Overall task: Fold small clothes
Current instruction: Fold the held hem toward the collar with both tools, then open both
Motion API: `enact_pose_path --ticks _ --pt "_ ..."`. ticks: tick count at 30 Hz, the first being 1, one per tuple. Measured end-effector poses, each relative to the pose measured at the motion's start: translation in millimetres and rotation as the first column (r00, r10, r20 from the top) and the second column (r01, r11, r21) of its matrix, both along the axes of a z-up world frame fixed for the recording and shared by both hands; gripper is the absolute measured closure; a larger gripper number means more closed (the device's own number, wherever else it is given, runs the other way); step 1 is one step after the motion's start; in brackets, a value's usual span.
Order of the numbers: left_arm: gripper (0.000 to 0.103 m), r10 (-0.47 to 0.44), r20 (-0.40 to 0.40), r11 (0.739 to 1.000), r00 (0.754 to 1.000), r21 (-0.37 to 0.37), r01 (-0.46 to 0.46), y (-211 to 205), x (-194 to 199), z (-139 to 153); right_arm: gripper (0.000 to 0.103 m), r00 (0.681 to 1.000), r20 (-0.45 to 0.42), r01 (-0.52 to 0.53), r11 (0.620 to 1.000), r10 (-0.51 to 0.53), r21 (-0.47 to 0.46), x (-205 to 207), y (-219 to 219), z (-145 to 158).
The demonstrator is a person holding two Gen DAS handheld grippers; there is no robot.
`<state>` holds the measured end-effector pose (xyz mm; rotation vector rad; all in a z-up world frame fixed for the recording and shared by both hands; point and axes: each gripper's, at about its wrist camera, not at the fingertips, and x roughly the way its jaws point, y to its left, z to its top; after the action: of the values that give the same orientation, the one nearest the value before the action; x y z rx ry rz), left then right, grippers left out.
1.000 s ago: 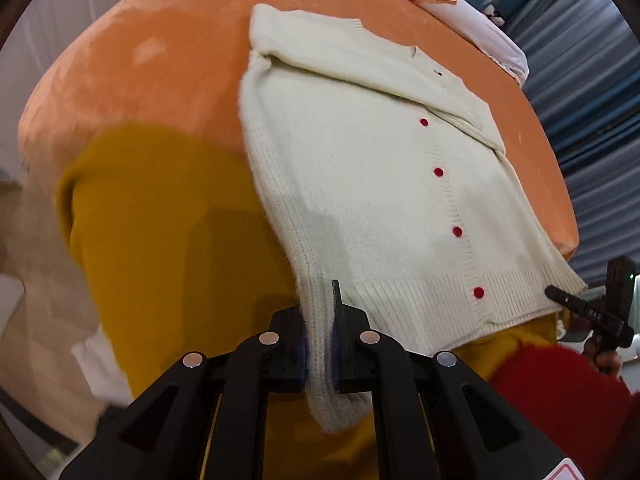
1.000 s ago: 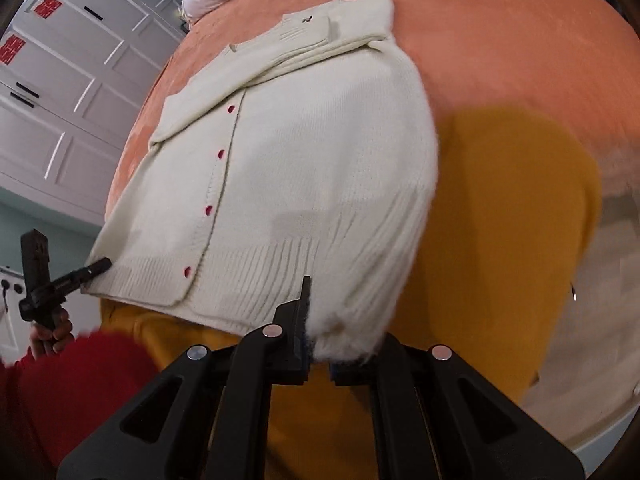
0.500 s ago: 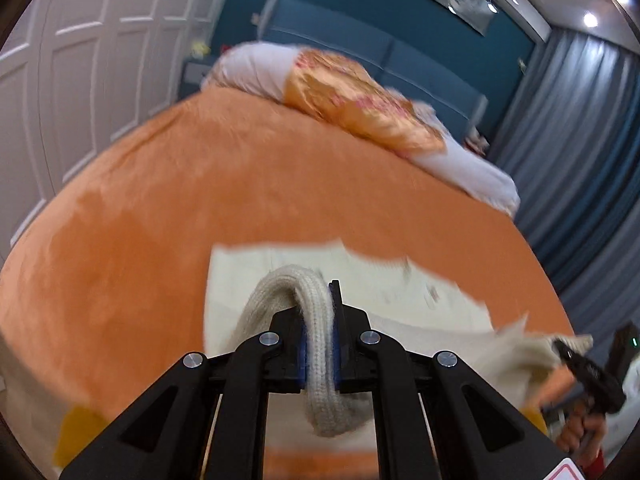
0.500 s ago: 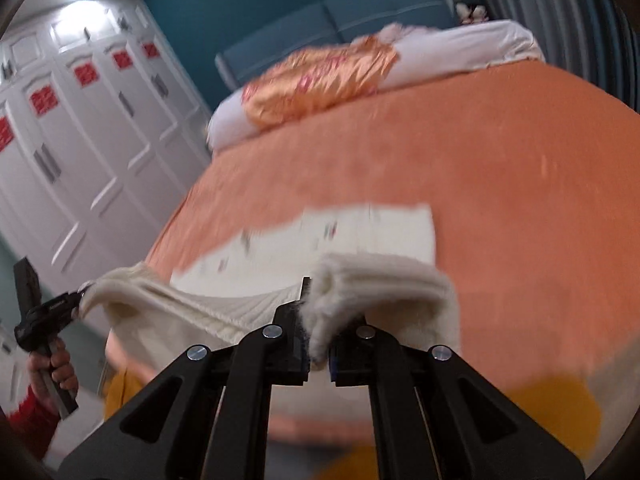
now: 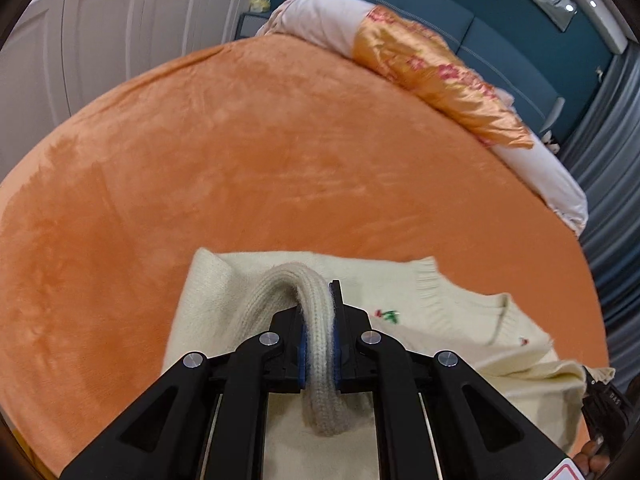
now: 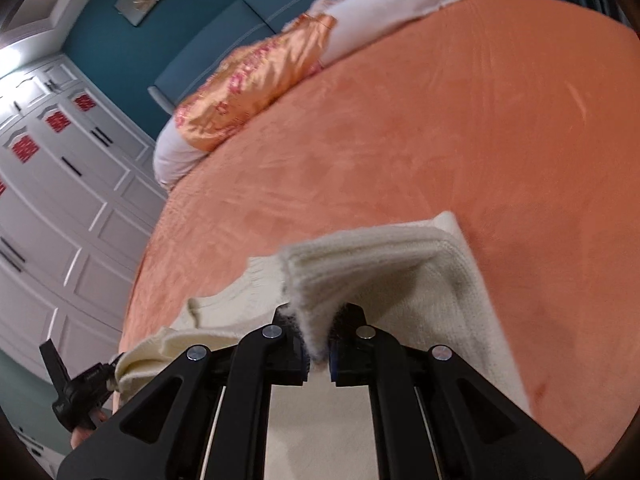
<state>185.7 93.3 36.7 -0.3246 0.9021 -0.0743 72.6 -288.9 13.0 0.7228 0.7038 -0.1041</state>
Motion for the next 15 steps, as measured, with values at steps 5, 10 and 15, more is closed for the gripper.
enact_pose_path --ticks 5,10,15 --pt "0.094 -0.003 -0.023 0.999 1.000 0.035 0.004 -4 9 -23 0.097 0.998 -0.055 0.011 1.000 -0.011 -0.004 19 -1 -22" --pt "0.087 0.001 -0.018 1.000 1.000 -0.007 -0.001 3 9 -31 0.095 0.998 -0.054 0.032 0.999 -0.029 0.041 16 -6 -19" --pt "0.079 -0.061 0.080 0.993 0.995 -0.097 0.068 17 -22 30 0.066 0.993 0.117 0.034 0.998 -0.028 -0.053 -31 7 41"
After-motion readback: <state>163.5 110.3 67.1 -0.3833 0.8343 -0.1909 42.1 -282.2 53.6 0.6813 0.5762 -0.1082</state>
